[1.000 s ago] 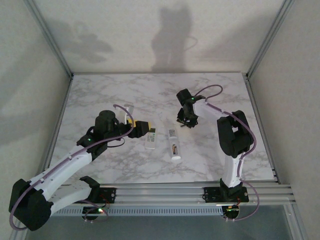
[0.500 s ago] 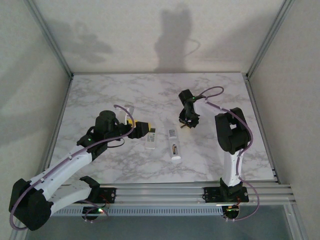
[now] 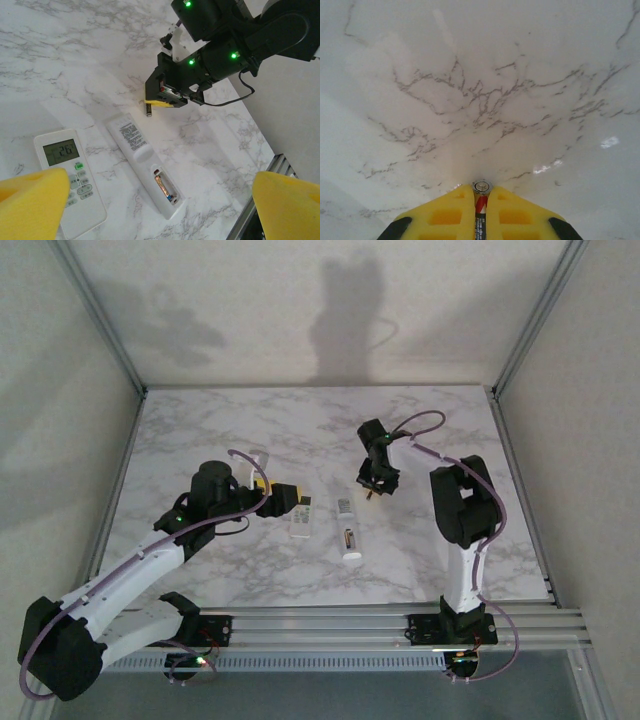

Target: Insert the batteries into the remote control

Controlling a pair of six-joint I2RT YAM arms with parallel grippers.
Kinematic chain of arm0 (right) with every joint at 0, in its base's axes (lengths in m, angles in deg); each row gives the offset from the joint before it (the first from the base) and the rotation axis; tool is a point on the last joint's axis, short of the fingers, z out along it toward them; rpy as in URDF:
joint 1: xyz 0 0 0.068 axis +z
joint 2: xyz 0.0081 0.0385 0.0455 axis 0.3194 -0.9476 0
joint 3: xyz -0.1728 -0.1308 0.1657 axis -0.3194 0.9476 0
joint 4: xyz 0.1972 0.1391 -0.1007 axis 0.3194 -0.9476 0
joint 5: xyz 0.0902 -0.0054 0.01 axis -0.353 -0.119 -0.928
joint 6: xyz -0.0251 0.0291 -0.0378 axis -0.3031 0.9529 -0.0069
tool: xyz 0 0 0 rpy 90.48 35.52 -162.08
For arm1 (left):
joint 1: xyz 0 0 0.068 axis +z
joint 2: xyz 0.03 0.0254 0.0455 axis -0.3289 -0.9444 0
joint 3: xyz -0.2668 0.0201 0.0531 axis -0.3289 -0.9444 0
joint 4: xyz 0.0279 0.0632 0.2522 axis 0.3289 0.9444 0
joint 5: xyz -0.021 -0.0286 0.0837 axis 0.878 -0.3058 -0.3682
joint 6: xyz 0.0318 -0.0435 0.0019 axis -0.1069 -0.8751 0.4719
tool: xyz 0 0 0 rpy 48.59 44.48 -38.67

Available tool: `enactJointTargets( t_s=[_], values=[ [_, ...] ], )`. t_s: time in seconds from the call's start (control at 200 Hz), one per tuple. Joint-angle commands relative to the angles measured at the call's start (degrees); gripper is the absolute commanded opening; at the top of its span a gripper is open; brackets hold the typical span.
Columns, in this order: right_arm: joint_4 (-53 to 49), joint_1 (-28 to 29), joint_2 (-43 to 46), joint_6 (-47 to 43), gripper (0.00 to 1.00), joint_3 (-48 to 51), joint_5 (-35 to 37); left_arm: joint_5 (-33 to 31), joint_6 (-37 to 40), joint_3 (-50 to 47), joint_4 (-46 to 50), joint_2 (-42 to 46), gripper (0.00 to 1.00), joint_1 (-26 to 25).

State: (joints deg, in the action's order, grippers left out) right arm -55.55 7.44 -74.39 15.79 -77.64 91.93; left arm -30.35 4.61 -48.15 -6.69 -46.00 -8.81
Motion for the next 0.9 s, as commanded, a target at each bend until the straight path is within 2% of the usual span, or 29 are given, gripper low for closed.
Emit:
enactJointTargets(
  t_s=[0.0, 0.12, 0.195, 0.265, 0.431, 0.646, 0.786, 0.891],
  values=[
    [-2.11, -0.12, 6.23, -3.51, 0.05, 1.93, 2.26, -0.19, 0.91, 0.28, -0.18, -0.32, 0.94, 0.41],
    [0.34, 1.74, 13.36, -9.29, 0.05, 7.71, 1.07, 0.02, 0.83, 0.35, -0.34, -0.32, 0.94, 0.41],
    [0.39, 4.19, 18.68, -17.7, 0.06, 11.84, 0.75, 0.03, 0.96, 0.44, -0.34, -0.32, 0.94, 0.41],
    [-0.55, 7.95, 23.38, -29.25, 0.07, 14.87, 0.98, 0.21, 1.12, 0.3, -0.53, -0.19, 0.94, 0.41],
    [-5.77, 17.5, 31.87, -60.89, 0.08, 20.76, 8.57, 0.76, 1.14, 0.33, -1.24, 0.51, 0.94, 0.41],
    [-16.87, 20.36, 35.29, -89.01, 0.08, 27.12, 4.92, 0.78, 0.89, -0.19, -1.08, 2.72, 0.94, 0.41],
    [-14.93, 21.79, 33.94, -97.74, 0.07, 30.97, 2.46, 0.78, -0.13, -1.52, -2.31, 3.48, 0.94, 0.41],
    [-7.44, 23.37, 32.1, -103.38, 0.07, 35.95, 6.78, 1.07, -0.22, -1.68, -2.59, 3.99, 0.94, 0.42]
  ],
)
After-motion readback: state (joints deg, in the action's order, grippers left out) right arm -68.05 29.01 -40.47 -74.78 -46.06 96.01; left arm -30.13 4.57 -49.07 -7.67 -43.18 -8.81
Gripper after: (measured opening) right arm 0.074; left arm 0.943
